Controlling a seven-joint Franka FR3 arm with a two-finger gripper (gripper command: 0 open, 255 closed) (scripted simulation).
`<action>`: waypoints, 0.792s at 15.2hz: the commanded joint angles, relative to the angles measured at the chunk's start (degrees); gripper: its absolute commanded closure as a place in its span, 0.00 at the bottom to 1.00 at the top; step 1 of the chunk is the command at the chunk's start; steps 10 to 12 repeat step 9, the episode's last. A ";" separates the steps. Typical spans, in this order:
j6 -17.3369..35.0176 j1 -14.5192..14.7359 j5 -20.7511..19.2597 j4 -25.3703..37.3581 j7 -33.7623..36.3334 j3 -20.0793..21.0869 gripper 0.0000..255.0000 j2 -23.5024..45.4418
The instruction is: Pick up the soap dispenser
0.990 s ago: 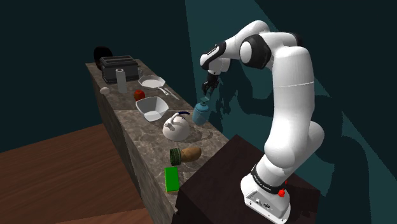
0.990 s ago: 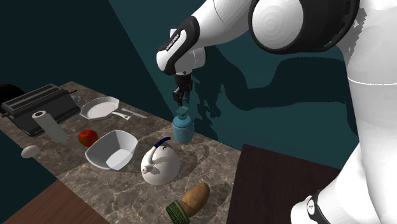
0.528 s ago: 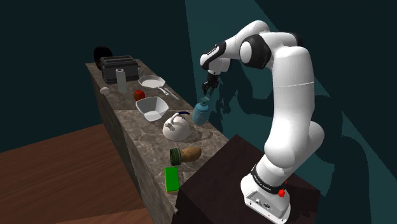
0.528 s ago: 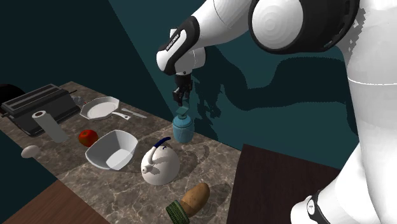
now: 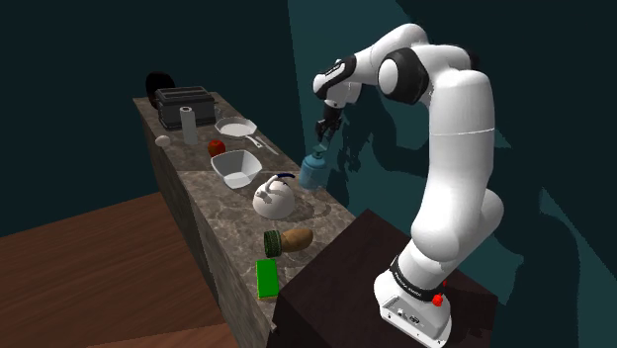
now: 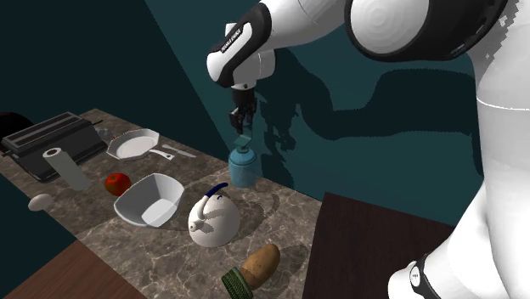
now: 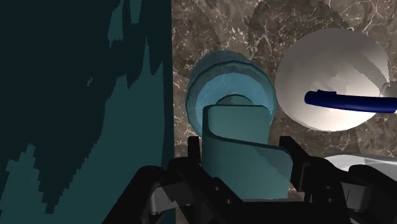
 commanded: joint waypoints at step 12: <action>-4.88 0.45 -1.39 1.97 0.92 -0.82 1.00 -3.10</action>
